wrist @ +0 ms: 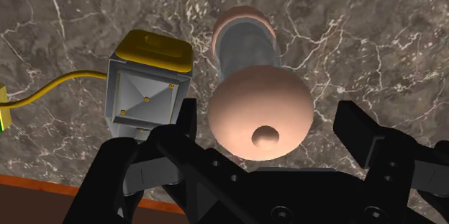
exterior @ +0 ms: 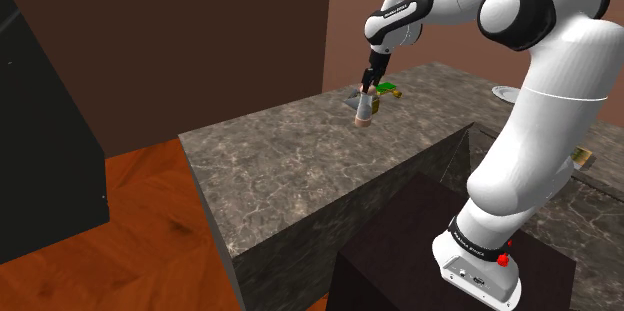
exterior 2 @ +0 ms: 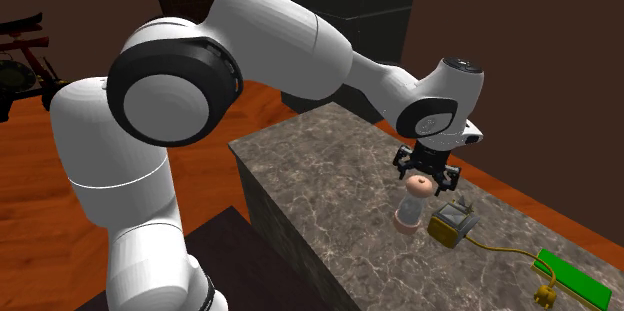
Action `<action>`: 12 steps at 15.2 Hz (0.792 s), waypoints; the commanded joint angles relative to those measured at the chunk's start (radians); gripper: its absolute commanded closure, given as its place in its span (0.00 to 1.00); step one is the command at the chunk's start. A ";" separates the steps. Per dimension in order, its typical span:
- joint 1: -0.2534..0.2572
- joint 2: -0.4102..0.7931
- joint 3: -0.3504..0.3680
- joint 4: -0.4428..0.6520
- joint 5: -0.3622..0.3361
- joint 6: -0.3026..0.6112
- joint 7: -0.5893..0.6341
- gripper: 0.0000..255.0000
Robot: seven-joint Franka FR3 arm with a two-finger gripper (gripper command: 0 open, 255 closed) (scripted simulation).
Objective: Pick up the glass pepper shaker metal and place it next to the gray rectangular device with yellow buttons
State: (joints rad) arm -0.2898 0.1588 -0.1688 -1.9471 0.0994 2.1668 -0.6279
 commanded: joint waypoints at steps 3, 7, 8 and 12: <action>0.000 -0.029 -0.003 0.032 -0.009 -0.060 0.006 0.00; -0.001 -0.050 -0.004 0.065 -0.015 -0.115 0.010 0.00; -0.001 -0.050 -0.004 0.065 -0.015 -0.115 0.010 0.00; -0.001 -0.050 -0.004 0.065 -0.015 -0.115 0.010 0.00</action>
State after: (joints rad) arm -0.2907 0.1084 -0.1731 -1.8819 0.0844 2.0524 -0.6179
